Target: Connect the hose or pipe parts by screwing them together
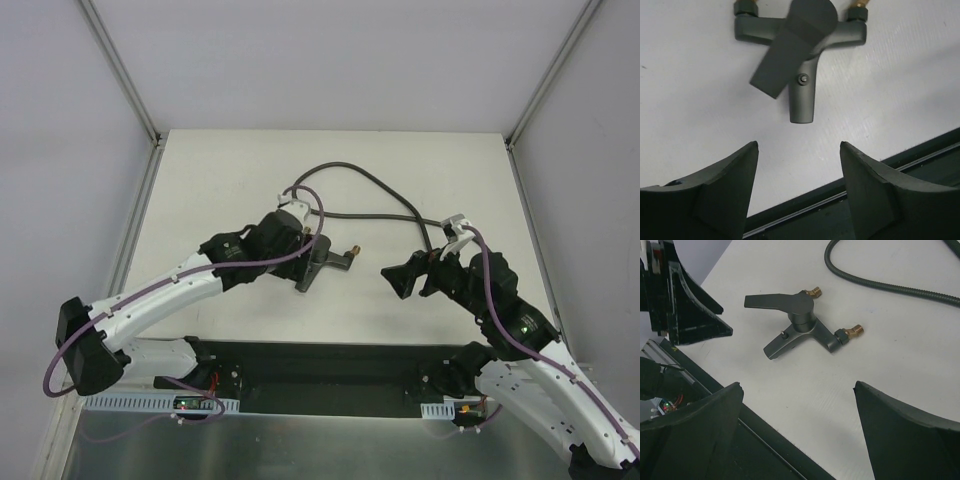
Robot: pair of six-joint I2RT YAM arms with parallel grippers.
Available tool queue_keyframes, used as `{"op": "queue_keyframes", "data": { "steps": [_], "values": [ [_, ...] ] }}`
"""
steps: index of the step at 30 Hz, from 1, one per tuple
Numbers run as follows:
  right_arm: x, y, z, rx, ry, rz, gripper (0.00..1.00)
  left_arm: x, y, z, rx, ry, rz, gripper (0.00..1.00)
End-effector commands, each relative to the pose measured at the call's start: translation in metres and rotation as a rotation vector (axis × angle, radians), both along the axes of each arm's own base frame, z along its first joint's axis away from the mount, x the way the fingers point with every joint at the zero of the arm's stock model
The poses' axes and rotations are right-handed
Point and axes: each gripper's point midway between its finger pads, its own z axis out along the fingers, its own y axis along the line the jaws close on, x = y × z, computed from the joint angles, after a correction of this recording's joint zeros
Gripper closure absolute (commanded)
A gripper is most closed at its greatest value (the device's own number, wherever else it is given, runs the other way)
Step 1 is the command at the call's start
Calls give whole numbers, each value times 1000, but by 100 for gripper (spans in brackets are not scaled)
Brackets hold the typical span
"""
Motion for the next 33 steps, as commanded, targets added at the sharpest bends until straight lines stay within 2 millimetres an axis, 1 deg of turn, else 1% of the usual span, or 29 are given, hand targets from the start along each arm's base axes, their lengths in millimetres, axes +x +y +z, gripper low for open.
{"op": "queue_keyframes", "data": {
  "steps": [1, 2, 3, 4, 6, 7, 9, 10, 12, 13, 14, 15, 16, 17, 19, 21, 23, 24, 26, 27, 29, 30, 31, 33],
  "values": [
    [1, 0, 18, 54, -24, -16, 4, -7, -29, -12, 18, -57, -54, 39],
    [1, 0, 20, 60, -27, -17, 4, -12, -38, -16, 19, -47, -90, 42],
    [0, 0, 22, 67, -31, -16, 4, -18, -47, -21, 30, -42, -128, 57],
    [0, 0, 23, 73, -32, -19, 4, -19, -53, -34, 67, -19, -145, 63],
    [-1, -1, 25, 77, -41, -16, 4, -19, -62, -43, 102, -11, -183, 74],
    [-1, -1, 26, 75, -42, -17, 4, -18, -64, -57, 143, 12, -188, 77],
    [0, -2, 25, 69, -41, -23, 4, -15, -67, -67, 177, 24, -190, 79],
    [-1, -2, 26, 69, -42, -23, 4, -14, -68, -80, 213, 43, -194, 80],
    [-2, -3, 30, 74, -47, -21, 4, -9, -71, -88, 240, 52, -182, 80],
    [-2, -3, 32, 74, -51, -17, 4, -9, -71, -102, 270, 75, -181, 80],
    [-3, -4, 32, 66, -48, -16, 4, -7, -73, -106, 279, 81, -173, 80],
    [-3, -5, 33, 56, -53, -18, 4, -6, -72, -110, 291, 85, -164, 80],
    [-4, -7, 38, 56, -65, -21, 4, -6, -70, -120, 314, 103, -156, 80],
    [-3, -10, 36, 45, -60, -33, 4, -4, -68, -124, 318, 112, -139, 80],
    [-5, -12, 41, 42, -75, -32, 4, -5, -61, -133, 340, 144, -121, 79],
    [-5, -14, 41, 38, -80, -37, 4, -2, -46, -140, 343, 192, -62, 76],
    [-5, -14, 40, 36, -82, -39, 4, -3, -27, -148, 354, 236, -11, 75],
    [-4, -15, 40, 32, -81, -42, 4, 2, -17, -150, 349, 249, 29, 75],
    [-3, -13, 38, 29, -80, -40, 4, 4, -1, -152, 351, 270, 77, 75],
    [-2, -13, 36, 24, -74, -41, 4, 12, 10, -152, 343, 278, 123, 75],
    [0, -11, 34, 21, -70, -40, 4, 18, 23, -152, 332, 292, 171, 75],
    [1, -11, 30, 14, -61, -41, 4, 22, 28, -151, 324, 298, 193, 75],
    [1, -11, 28, 10, -58, -43, 4, 31, 40, -150, 304, 310, 247, 75],
    [6, -12, 20, -8, -47, -59, 4, 42, 51, -148, 282, 316, 307, 75]
  ]
}}
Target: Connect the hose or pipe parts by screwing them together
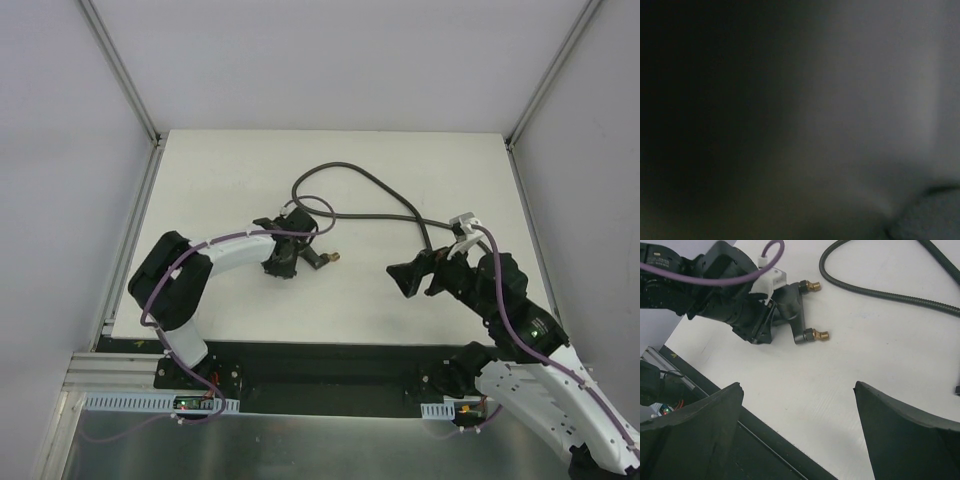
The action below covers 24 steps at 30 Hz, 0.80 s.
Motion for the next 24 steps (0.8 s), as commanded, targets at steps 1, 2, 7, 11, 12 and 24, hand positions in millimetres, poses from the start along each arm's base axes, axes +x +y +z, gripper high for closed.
{"op": "queue_keyframes", "data": {
  "steps": [1, 2, 7, 11, 12, 24],
  "values": [
    [10, -2, -1, -20, -14, -31, 4, 21, 41, 9, -21, -4, 188, 74],
    [15, -4, -6, -40, -8, -59, 4, 26, 45, 12, -31, -14, 214, 74],
    [31, -11, -29, -124, 41, -133, 4, 40, 59, 34, -89, -73, 289, 71],
    [60, -34, -48, -296, 106, -299, 4, 35, 67, 36, -92, -90, 302, 66],
    [66, -40, -49, -330, 115, -330, 4, 34, 68, 38, -93, -98, 308, 66],
    [143, -178, -56, -762, 432, -661, 4, 30, 70, 93, -453, -200, 430, 58]
  ]
}}
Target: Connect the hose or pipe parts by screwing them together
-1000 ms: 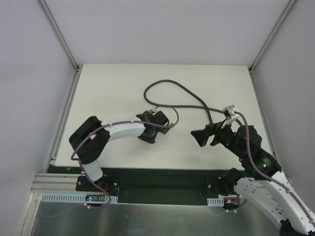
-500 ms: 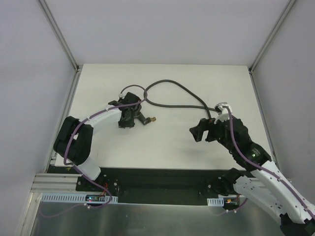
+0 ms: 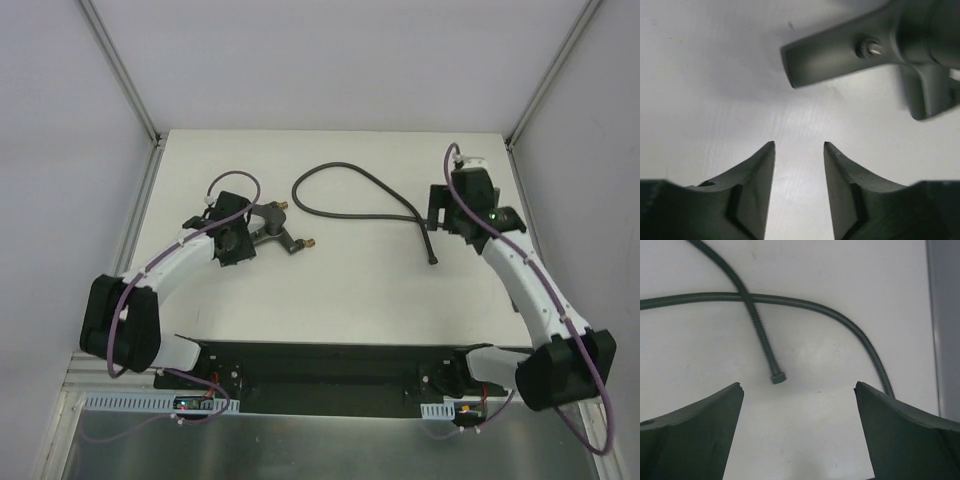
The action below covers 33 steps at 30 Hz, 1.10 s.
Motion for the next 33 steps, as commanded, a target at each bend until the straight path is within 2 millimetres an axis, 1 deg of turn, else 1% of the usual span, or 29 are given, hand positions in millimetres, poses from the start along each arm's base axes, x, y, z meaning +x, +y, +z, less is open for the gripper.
{"op": "queue_keyframes", "data": {
  "steps": [1, 2, 3, 4, 5, 6, 7, 8, 9, 10, 11, 12, 16, 17, 20, 21, 22, 24, 25, 27, 28, 30, 31, 33],
  "values": [
    [6, -75, 0, -194, 217, -115, 1, -6, -41, 64, -280, -186, -75, 53],
    [9, -82, -15, -221, 303, -109, 3, -8, -44, 74, -305, -213, -98, 50],
    [13, -97, -12, -220, 327, -142, 6, -13, -48, 92, -340, -267, -136, 47],
    [5, -103, -21, -223, 401, -138, 10, -19, -56, 102, -377, -283, -206, 35],
    [2, -106, -35, -222, 479, -124, 12, -23, -61, 111, -402, -303, -250, 27],
    [-3, -111, -40, -224, 521, -135, 13, -29, -62, 121, -416, -322, -282, 17],
    [-11, -109, -53, -216, 578, -119, 17, -33, -64, 127, -416, -336, -325, 5],
    [-17, -119, -59, -188, 598, -151, 18, -38, -66, 131, -430, -336, -351, 1],
    [-19, -120, -65, -163, 606, -153, 18, -44, -65, 135, -429, -343, -366, 1],
    [-21, -119, -77, -122, 611, -155, 20, -46, -64, 137, -423, -352, -384, 1],
    [-22, -122, -81, -101, 616, -169, 21, -48, -65, 140, -429, -357, -401, 1],
    [-26, -130, -86, -73, 626, -198, 22, -50, -64, 143, -430, -372, -411, 1],
    [-30, -136, -102, -8, 646, -207, 24, -55, -63, 144, -414, -381, -455, 1],
    [-35, -141, -107, 8, 655, -226, 24, -56, -62, 143, -409, -378, -457, 1],
    [-34, -149, -116, 57, 649, -253, 24, -56, -59, 139, -384, -366, -463, 1],
    [-32, -150, -115, 75, 642, -259, 23, -56, -59, 137, -379, -361, -463, 1],
    [-26, -146, -120, 120, 634, -246, 19, -56, -58, 136, -376, -354, -462, 1],
    [-21, -149, -122, 167, 624, -255, 15, -56, -59, 135, -377, -348, -462, 1],
    [-22, -149, -129, 191, 646, -260, 14, -56, -59, 135, -379, -349, -464, 1],
    [-22, -156, -136, 212, 655, -292, 14, -57, -60, 135, -386, -344, -465, 1],
    [-18, -151, -142, 252, 662, -276, 13, -57, -61, 136, -391, -344, -465, 1],
    [-17, -155, -147, 248, 671, -291, 8, -58, -61, 137, -395, -344, -466, 1],
    [-12, -159, -149, 241, 661, -301, 6, -57, -61, 140, -396, -349, -468, 1],
    [-11, -162, -148, 247, 661, -310, 3, -58, -62, 142, -401, -351, -473, 1]
  ]
}}
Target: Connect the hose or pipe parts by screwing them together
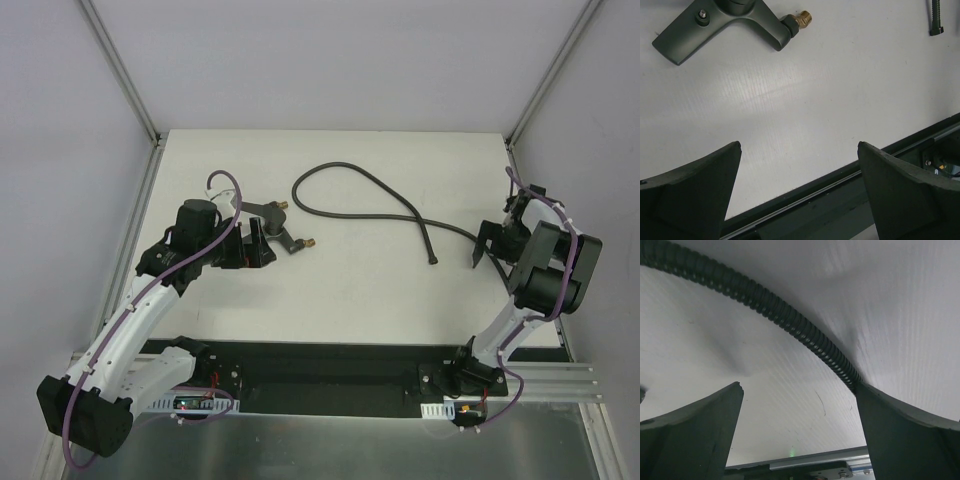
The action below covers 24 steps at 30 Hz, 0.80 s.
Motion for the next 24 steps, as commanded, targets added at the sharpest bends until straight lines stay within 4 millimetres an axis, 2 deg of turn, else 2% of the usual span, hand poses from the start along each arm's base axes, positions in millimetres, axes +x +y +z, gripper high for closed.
{"op": "queue_keyframes", "data": {
  "steps": [1, 5, 11, 14, 16, 17, 19, 20, 21, 23, 24],
  "values": [
    [23, -8, 10, 1, -78, -23, 2, -2, -4, 17, -17, -31, -35, 1],
    [26, -16, 8, 6, -104, -64, 0, -2, -5, 17, -18, -31, -36, 1],
    [14, 0, -12, 99, -21, -74, 3, -3, -5, 19, -30, -30, -28, 1],
    [13, 11, -11, 157, -25, -66, 16, -6, -4, 20, -37, -37, -24, 1],
    [11, 18, -10, 170, -21, -60, 29, -7, -4, 19, -36, -38, -25, 1],
    [10, 20, -10, 175, -17, -63, 40, -8, -3, 21, -37, -49, -25, 2],
    [7, 31, -9, 204, -9, -63, 53, -9, -4, 23, -41, -55, -31, 3],
    [8, 37, -9, 227, -12, -72, 59, -10, -4, 25, -43, -62, -31, 3],
    [9, 49, -6, 275, -34, -74, 71, -10, -5, 27, -50, -63, -30, 4],
    [16, 70, 0, 333, -70, -79, 81, -10, -9, 30, -56, -61, -28, 6],
    [22, 86, 13, 394, -130, -63, 82, -10, -11, 33, -60, -62, -29, 7]
  ]
}}
